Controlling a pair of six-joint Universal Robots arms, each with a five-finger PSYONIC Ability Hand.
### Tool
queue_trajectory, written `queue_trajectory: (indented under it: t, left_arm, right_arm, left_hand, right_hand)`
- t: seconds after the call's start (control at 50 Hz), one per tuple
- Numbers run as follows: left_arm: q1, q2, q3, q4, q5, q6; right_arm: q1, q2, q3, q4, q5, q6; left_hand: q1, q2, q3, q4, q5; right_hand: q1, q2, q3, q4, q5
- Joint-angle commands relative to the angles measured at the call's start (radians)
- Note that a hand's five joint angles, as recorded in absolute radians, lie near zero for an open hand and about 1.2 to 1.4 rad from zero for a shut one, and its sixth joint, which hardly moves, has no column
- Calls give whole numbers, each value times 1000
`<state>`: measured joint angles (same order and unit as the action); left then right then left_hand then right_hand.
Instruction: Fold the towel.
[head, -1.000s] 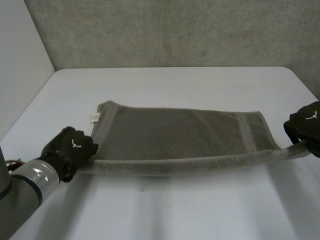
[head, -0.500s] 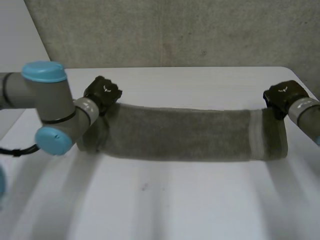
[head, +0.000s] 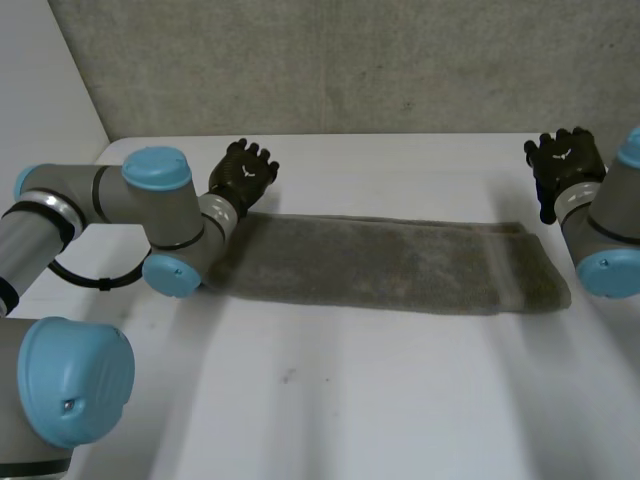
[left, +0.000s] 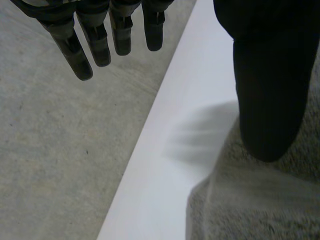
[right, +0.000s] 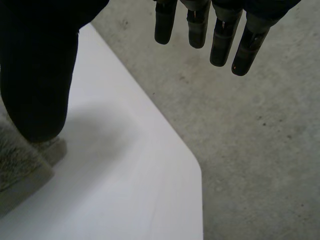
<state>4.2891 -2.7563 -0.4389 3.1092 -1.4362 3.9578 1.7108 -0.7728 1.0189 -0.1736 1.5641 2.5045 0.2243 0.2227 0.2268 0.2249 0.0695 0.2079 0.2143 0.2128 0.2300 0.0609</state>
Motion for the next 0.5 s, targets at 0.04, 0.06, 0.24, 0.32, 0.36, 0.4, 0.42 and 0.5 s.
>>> queue_trajectory:
  t: [0.04,0.06,0.24,0.32,0.36,0.4,0.42,0.5]
  left_arm:
    - [-9,182,-165,-87,-52,-92]
    - [-5,228,-223,-99,-50,-123]
    - [21,506,-593,-72,-41,-278]
    - [24,645,-780,-22,-41,-348]
    - [32,719,-897,21,-41,-380]
    - [35,750,-955,47,-41,-391]
    - [37,777,-1007,72,-41,-397]
    - [38,823,-1096,121,-41,-402]
  right_arm:
    - [-3,-218,147,22,-30,39]
    - [-7,-262,183,43,-44,39]
    - [-11,-408,346,207,-118,43]
    - [-20,-442,429,246,-137,43]
    - [-55,-448,489,241,-141,43]
    - [-69,-451,516,237,-147,43]
    - [-79,-456,544,230,-160,45]
    - [-89,-456,595,203,-196,45]
  left_hand:
    - [-50,-48,-52,-50,-70]
    - [-50,-48,-52,-50,-70]
    - [-50,-48,-52,-50,-70]
    - [-50,-48,-52,-50,-70]
    - [-50,-48,-52,-50,-70]
    - [-50,-48,-52,-50,-70]
    - [-50,-48,-52,-50,-70]
    - [-50,-48,-52,-50,-70]
  right_hand:
    - [-33,-40,-38,-55,-61]
    - [-33,-40,-38,-55,-61]
    - [-33,-40,-38,-55,-61]
    - [-3,-9,-8,-25,-31]
    - [85,79,80,63,58]
    - [123,117,118,101,96]
    - [167,161,162,145,140]
    - [265,258,260,242,237]
